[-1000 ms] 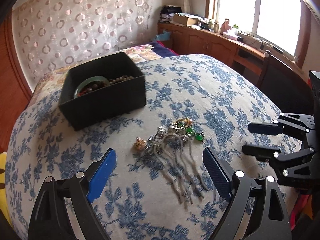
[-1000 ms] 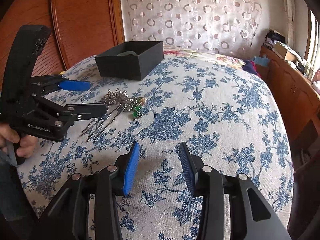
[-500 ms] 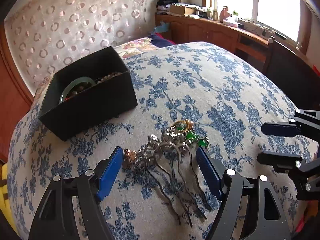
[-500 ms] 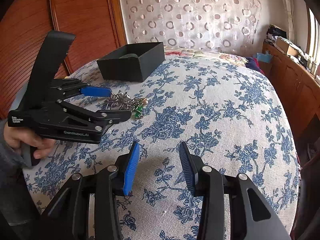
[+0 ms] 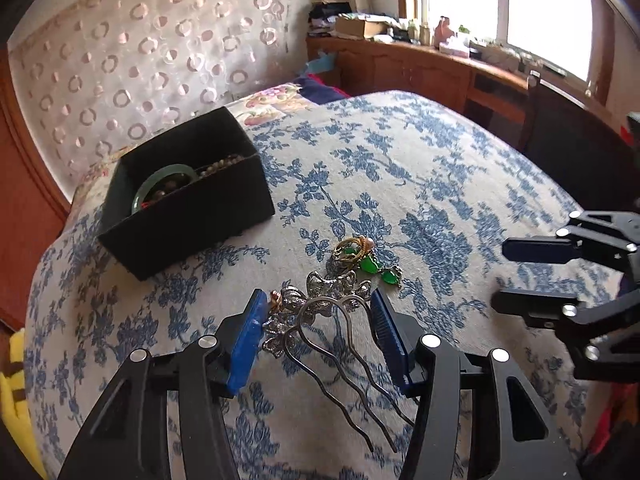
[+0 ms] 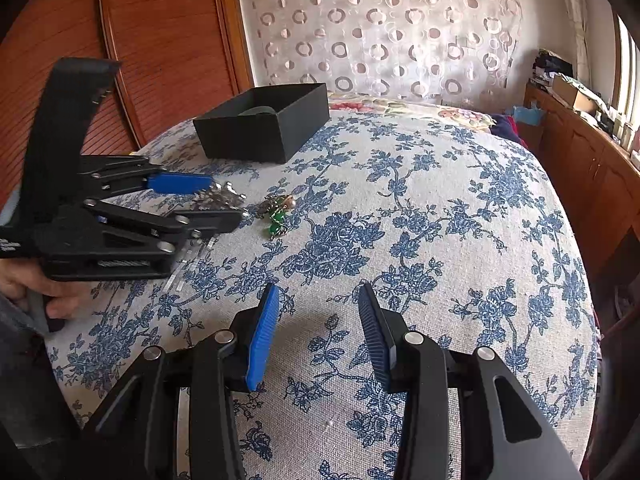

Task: Organize jewelry
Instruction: 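Hold the hair combs with the left tool while the right grasps the green pendant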

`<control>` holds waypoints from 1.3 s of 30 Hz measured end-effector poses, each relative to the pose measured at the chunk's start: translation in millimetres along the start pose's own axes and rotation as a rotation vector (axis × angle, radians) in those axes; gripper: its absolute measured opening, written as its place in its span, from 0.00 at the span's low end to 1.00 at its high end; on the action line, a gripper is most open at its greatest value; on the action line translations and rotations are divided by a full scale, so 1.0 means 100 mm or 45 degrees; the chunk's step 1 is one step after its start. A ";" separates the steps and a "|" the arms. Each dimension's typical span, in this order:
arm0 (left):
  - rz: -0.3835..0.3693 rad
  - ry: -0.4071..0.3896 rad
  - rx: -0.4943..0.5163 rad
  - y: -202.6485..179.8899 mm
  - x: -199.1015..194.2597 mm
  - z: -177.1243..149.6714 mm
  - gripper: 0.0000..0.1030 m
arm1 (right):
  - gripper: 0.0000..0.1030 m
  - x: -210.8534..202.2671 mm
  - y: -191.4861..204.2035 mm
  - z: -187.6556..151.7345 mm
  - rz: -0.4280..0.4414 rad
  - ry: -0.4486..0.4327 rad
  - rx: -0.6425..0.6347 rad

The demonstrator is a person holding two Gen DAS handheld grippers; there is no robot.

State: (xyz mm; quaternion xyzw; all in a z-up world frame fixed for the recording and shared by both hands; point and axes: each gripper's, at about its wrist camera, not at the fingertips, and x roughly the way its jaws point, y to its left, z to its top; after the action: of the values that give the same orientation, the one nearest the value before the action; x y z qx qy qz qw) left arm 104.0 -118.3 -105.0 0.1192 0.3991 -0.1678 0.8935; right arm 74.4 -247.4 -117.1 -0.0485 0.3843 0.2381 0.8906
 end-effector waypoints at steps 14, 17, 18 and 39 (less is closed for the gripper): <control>-0.020 -0.080 -0.130 0.32 -0.35 -0.19 0.50 | 0.43 0.03 0.11 0.17 -0.022 -0.001 -0.062; -0.013 -0.090 -0.149 0.39 -0.38 -0.21 0.50 | 0.43 0.08 0.17 0.28 -0.013 -0.002 -0.088; -0.010 -0.095 -0.157 0.41 -0.39 -0.22 0.50 | 0.41 0.10 0.18 0.32 -0.008 -0.001 -0.098; -0.012 -0.129 -0.212 0.56 -0.47 -0.32 0.50 | 0.11 0.68 0.44 0.61 -0.024 0.135 -0.263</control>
State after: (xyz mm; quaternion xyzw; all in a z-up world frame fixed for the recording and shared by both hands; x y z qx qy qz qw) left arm 75.3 -46.2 -85.9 0.0340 0.3665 -0.1442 0.9185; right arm 135.2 -165.9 -118.2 -0.1560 0.4039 0.2650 0.8616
